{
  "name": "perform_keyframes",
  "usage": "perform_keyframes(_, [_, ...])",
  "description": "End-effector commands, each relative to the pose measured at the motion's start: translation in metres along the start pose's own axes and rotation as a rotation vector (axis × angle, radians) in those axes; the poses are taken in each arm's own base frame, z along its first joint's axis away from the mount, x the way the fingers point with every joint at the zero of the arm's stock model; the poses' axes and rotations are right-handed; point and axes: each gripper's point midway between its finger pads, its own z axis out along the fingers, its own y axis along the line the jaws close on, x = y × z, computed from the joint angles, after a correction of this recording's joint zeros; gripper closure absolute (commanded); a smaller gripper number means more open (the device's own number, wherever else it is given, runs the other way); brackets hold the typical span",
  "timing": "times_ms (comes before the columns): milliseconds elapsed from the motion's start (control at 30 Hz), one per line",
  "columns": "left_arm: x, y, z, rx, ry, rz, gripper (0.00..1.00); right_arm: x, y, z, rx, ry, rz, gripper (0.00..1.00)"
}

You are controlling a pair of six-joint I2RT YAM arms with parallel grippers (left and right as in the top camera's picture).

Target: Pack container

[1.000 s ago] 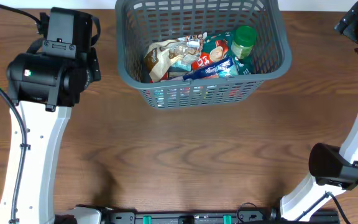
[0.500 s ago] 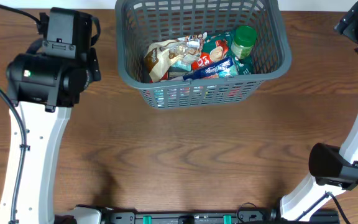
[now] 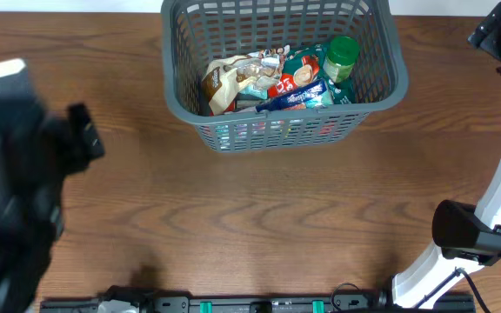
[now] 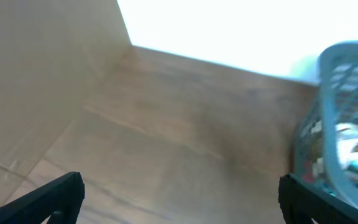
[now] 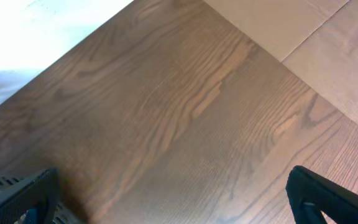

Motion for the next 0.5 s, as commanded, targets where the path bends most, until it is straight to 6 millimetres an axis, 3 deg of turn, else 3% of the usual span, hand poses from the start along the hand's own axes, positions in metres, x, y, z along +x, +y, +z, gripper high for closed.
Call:
perform_keyframes(0, [0.000,0.010,-0.025,0.044,-0.058,-0.055,0.01,-0.003,-0.004,-0.004,0.004,-0.012,0.026,0.01])
perform_keyframes(233, [0.007,0.024,-0.068,0.140,-0.151,-0.115,0.01,-0.003,-0.004,-0.004,0.004,-0.012,0.026,0.01])
perform_keyframes(467, [0.032,0.031,-0.064,0.134,-0.157,-0.259,0.01,-0.003,-0.004,-0.004,0.003,-0.012,0.026,0.01])
